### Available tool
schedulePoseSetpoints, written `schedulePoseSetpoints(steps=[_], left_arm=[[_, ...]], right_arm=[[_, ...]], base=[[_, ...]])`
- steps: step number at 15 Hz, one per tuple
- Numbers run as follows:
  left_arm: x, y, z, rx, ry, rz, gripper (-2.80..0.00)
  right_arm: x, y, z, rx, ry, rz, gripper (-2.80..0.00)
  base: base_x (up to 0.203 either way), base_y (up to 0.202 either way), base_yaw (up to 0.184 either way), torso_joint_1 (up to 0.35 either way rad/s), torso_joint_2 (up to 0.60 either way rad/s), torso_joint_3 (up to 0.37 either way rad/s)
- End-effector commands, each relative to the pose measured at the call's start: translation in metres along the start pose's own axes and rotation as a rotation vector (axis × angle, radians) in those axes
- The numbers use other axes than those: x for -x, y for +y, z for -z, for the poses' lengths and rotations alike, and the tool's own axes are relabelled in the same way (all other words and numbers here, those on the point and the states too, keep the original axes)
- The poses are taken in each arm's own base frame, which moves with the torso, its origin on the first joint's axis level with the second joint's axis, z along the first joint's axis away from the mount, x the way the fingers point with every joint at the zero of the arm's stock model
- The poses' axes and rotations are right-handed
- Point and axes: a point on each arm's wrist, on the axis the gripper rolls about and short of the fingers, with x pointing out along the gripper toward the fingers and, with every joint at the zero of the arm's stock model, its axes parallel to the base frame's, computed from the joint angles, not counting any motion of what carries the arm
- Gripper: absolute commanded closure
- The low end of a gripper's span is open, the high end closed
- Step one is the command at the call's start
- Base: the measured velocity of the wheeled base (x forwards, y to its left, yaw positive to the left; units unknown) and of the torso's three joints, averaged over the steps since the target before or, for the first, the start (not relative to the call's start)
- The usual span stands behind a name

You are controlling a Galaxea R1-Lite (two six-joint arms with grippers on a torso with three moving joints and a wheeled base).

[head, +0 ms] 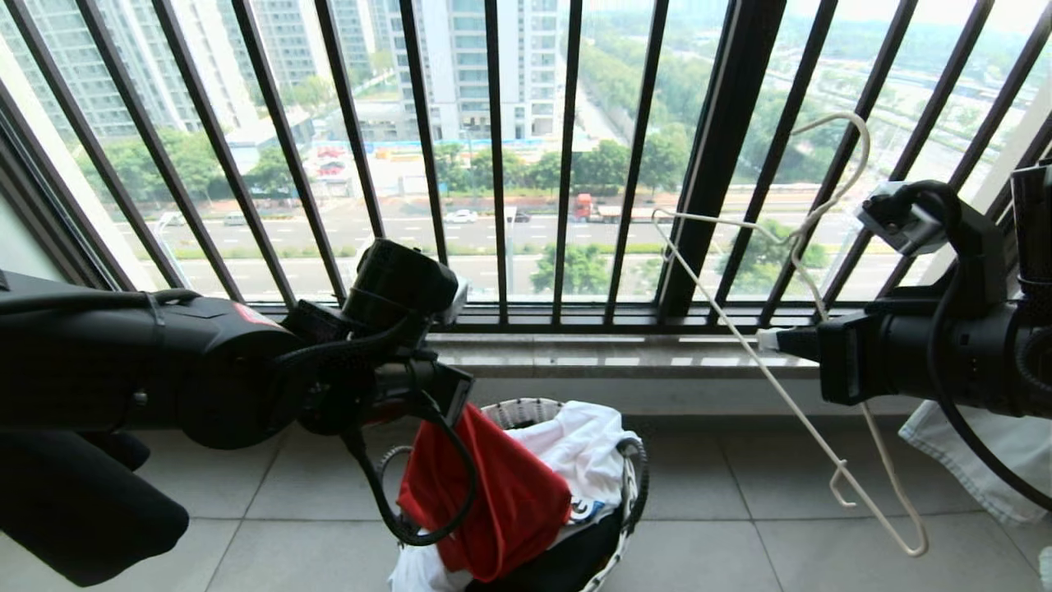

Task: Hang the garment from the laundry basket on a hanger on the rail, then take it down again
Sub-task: Pick up clothes from the basket

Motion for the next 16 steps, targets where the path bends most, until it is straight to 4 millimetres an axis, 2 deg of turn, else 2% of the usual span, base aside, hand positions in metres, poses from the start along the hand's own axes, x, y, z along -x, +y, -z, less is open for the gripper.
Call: schedulePoseSetpoints(steps=[1,4,11,16], left_arm=[[0.002,0.001,-0.007,0.023,-0.052,-0.001,0.0],[0.004,0.001,-0.017,0.061,-0.149,0.003,0.0],[0.002,0.0,-0.016,0.058,-0.146,0.004,0.0],[0.0,0.0,-0.015,0.058,-0.14,0.004,0.0]], right_arm=[[0.001,0.0,0.0,-0.001,-0.002,0.0,0.0],[0.0,0.0,0.0,0.0,0.0,0.0,0.0],[0.0,0.0,0.0,0.001,0.0,-0.001,0.0],[0.0,0.0,0.0,0.001,0.002,-0.001,0.0]], base=[[0.0,0.0,0.0,-0.001,0.0,0.204],[0.0,0.0,0.0,-0.002,0.0,0.198],[0.0,0.0,0.0,0.002,0.0,0.202],[0.0,0.0,0.0,-0.001,-0.02,0.018]])
